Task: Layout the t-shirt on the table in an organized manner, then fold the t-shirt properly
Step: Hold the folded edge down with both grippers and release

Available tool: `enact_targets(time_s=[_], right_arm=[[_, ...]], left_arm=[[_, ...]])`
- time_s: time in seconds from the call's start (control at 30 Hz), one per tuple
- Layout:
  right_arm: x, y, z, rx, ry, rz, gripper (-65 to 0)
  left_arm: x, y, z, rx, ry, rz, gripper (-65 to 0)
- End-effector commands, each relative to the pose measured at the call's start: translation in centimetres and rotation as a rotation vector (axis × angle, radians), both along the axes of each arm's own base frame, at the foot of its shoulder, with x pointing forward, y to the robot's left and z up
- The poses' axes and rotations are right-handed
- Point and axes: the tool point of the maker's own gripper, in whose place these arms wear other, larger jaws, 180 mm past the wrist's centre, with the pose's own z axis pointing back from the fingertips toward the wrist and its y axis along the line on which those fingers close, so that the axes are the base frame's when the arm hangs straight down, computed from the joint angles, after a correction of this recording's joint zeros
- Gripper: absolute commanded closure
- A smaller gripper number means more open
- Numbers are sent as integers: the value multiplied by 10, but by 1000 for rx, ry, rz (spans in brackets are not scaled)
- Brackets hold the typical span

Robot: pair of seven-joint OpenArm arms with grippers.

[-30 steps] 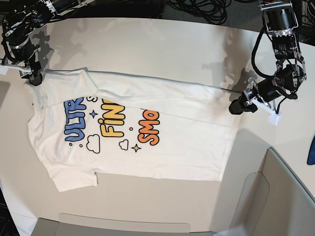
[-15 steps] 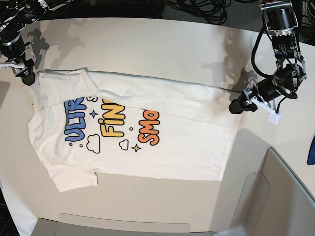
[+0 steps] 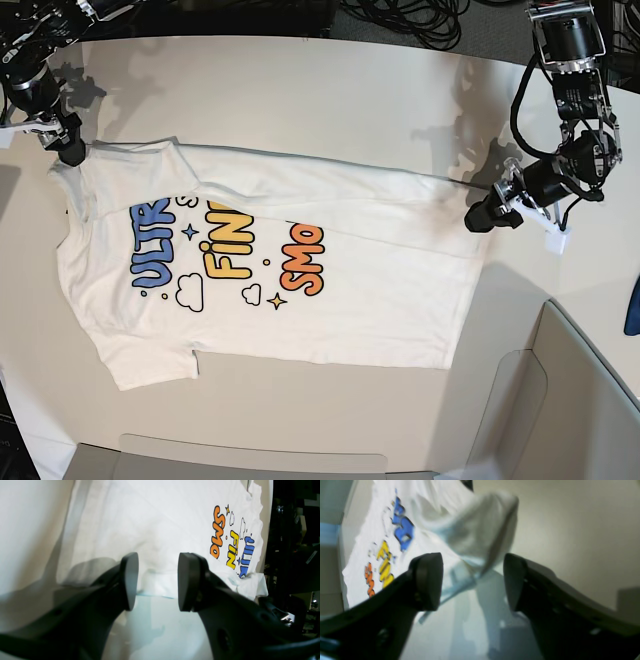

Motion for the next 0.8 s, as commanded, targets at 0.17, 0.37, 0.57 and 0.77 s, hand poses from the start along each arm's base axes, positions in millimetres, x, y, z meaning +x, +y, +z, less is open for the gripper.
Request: enact_targets(time_s=[0.17, 0.37, 0.57, 0.77], right_arm=[[1, -5, -1, -13, 6, 13, -482], [5, -5, 0, -5, -3, 8, -482], [20, -4, -5, 6, 17, 7, -482], [25, -1, -12, 12, 45, 11, -369]], left_arm=[[8, 5, 14, 7, -47, 5, -243], [8, 5, 14, 5, -47, 5, -243], [8, 4, 14, 5, -43, 1, -243], [7, 6, 14, 4, -40, 7, -243]])
